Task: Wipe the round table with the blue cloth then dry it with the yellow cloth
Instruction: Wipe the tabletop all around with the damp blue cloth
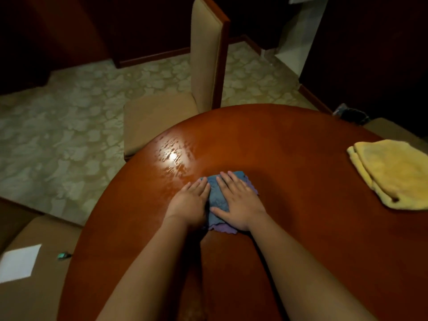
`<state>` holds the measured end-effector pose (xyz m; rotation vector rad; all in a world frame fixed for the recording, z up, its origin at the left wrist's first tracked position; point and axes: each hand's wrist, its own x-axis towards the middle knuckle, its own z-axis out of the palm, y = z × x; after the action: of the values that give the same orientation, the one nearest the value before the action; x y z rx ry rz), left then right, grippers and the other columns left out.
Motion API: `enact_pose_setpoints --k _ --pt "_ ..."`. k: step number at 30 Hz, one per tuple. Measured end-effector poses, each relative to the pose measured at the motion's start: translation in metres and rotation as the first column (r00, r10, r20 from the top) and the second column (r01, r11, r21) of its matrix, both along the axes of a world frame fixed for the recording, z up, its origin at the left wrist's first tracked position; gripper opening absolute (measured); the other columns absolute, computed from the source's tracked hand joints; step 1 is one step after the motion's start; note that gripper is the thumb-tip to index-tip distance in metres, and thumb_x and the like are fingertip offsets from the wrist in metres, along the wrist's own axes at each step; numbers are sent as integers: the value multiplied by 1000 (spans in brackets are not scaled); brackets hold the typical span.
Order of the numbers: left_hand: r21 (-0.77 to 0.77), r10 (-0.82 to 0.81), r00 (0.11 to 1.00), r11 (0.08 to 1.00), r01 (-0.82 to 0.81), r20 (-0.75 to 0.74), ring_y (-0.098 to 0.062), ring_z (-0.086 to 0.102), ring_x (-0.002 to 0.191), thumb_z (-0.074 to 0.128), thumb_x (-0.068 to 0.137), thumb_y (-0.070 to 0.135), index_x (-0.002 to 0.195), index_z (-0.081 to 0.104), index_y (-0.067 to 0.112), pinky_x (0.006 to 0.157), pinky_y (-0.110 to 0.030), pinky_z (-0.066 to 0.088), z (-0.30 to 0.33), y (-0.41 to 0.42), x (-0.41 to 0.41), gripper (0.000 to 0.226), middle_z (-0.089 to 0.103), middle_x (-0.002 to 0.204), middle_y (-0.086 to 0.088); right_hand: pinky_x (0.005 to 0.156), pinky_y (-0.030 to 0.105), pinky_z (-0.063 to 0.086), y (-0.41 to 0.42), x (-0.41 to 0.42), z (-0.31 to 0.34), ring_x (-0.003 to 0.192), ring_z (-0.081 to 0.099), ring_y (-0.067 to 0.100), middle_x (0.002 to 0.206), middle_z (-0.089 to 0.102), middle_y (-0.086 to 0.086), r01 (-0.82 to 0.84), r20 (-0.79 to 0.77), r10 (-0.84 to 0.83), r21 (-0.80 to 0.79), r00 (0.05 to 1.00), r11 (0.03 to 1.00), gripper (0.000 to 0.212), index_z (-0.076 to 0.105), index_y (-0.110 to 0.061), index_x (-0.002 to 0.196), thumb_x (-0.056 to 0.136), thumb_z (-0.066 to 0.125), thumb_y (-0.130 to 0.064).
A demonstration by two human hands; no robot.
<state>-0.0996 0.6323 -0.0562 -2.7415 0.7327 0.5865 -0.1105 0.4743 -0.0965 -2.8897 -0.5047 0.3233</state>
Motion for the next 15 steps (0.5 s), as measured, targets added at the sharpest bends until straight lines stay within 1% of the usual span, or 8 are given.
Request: enact_pose_setpoints --k 2,5,6,9,10,11,13,15 --pt "-12 -16 1000 1000 17 9 -18 -7 147 31 98 43 152 -6 9 119 -33 0 -3 -10 18 74 -12 159 -8 114 30 -9 -13 14 2 144 -18 13 158 -17 -3 20 3 -20 11 1000 1000 86 -12 -19 151 91 23 -70" --pt "-44 -77 997 996 78 27 -18 -6 147 28 99 41 152 -6 9 119 -33 0 -6 -29 47 71 -12 159 -7 114 29 -9 -36 37 3 144 -17 12 158 -16 -4 65 5 -65 12 998 998 85 -11 -20 152 92 27 -67" --pt "-58 -106 994 992 108 39 -17 -5 147 27 100 40 152 -5 9 118 -33 0 -6 -37 59 69 -11 159 -7 113 29 -9 -44 45 2 144 -17 11 158 -16 -4 97 4 -97 16 995 995 86 -10 -20 152 91 25 -70" --pt "-110 -186 979 975 195 84 -14 -4 147 24 101 36 153 -3 12 117 -33 -1 -10 -63 99 63 -9 160 -5 113 29 -10 -72 72 -2 144 -17 11 159 -14 -4 172 16 -172 1 985 985 98 -9 -21 152 74 3 -80" --pt "-117 -208 974 969 217 84 -14 -4 147 23 102 35 153 -3 13 117 -34 -2 -11 -71 111 62 -8 160 -4 114 29 -10 -81 80 -2 144 -17 11 159 -14 -4 187 20 -186 -12 982 982 100 -9 -21 152 72 1 -80" --pt "-115 -229 969 964 239 90 -13 -4 147 23 102 35 153 -3 13 117 -34 -2 -13 -80 123 61 -8 160 -4 114 29 -9 -90 87 -2 144 -17 12 159 -14 -5 207 28 -207 -17 978 978 97 -9 -20 152 77 5 -80" --pt "-100 -270 956 954 281 114 -13 -3 147 23 102 35 153 -3 14 117 -35 -2 -15 -96 145 61 -8 160 -3 114 29 -7 -105 102 -1 144 -15 12 159 -13 -5 247 35 -246 -8 969 969 87 -7 -20 152 89 23 -71" --pt "-89 -297 946 947 310 130 -13 -2 147 23 102 35 153 -3 13 117 -36 -2 -16 -113 163 61 -8 160 -3 115 29 -5 -120 117 0 145 -13 12 159 -11 -4 267 41 -266 -8 963 964 84 -6 -20 153 92 29 -66"
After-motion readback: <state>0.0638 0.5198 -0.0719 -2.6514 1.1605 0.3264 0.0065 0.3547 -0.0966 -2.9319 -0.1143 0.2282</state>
